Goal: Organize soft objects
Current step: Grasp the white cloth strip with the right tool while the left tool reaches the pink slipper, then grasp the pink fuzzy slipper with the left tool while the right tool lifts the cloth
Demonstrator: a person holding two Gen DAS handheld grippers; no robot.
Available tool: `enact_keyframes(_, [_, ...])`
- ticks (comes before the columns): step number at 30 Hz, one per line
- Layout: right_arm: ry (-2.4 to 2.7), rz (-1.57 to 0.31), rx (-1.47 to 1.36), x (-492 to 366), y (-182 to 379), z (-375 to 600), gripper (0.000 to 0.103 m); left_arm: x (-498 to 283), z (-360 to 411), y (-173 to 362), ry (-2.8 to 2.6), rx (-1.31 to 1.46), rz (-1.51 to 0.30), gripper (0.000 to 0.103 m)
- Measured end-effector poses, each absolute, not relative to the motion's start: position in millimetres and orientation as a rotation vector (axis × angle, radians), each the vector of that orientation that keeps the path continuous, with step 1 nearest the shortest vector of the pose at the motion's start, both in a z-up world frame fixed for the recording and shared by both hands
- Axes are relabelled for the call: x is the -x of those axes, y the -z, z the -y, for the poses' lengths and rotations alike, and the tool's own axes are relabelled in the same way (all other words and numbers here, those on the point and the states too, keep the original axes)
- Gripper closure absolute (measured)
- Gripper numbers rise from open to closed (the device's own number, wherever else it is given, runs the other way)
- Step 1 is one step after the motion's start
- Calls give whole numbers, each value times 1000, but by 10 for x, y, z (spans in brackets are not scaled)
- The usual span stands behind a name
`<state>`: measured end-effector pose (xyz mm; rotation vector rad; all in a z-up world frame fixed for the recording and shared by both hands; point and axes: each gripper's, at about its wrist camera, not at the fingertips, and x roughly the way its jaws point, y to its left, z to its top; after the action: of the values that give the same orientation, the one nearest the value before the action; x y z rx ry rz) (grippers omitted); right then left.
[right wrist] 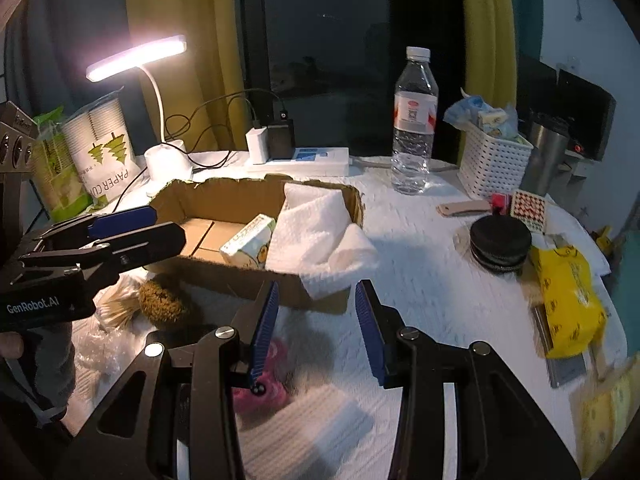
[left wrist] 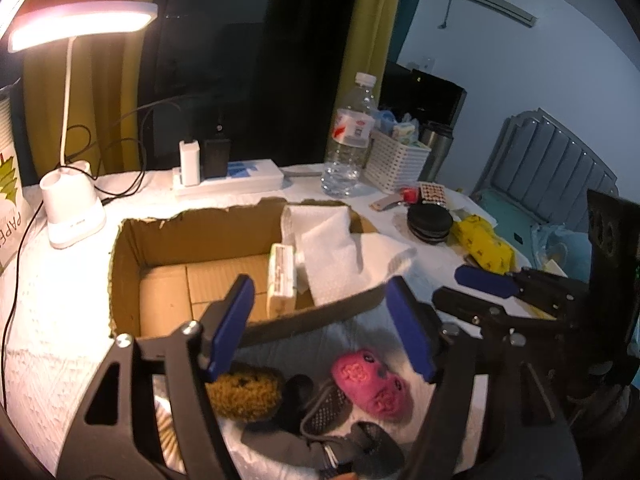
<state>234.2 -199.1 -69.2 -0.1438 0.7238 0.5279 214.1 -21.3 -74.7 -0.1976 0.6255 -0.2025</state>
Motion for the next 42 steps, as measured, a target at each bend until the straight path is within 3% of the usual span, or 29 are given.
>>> enact_keyframes(12, [-506,-794,130,-2084,921,2055,60,-1904,332,995,235,184,-693,26])
enact_keyframes(16, [-513,-837,113,-2037,1077,2091,45,-1853,395,1091,240,179,-719,26])
enact_keyframes(30, [-527,-933,84,-1945,1544,2131,44,-1819,514,1237,205,137,-782,26])
enact_keyframes(32, [-536,-920,96,-1928,1547,2117,50,-1831,546,1235,201,126,-786,26])
enact_keyframes(33, [-539,-912,104,-1922,1548,2112,73,-1838,574,1236,198,120,-790,26])
enact_keyframes(34, [-537,-903,116,-1916,1550,2120,88,-1851,597,1239,194,116,-792,26])
enact_keyframes(42, [-552,-882,47,-1962,1524,2434,90,-1969,893,1327,165,19,-841,26])
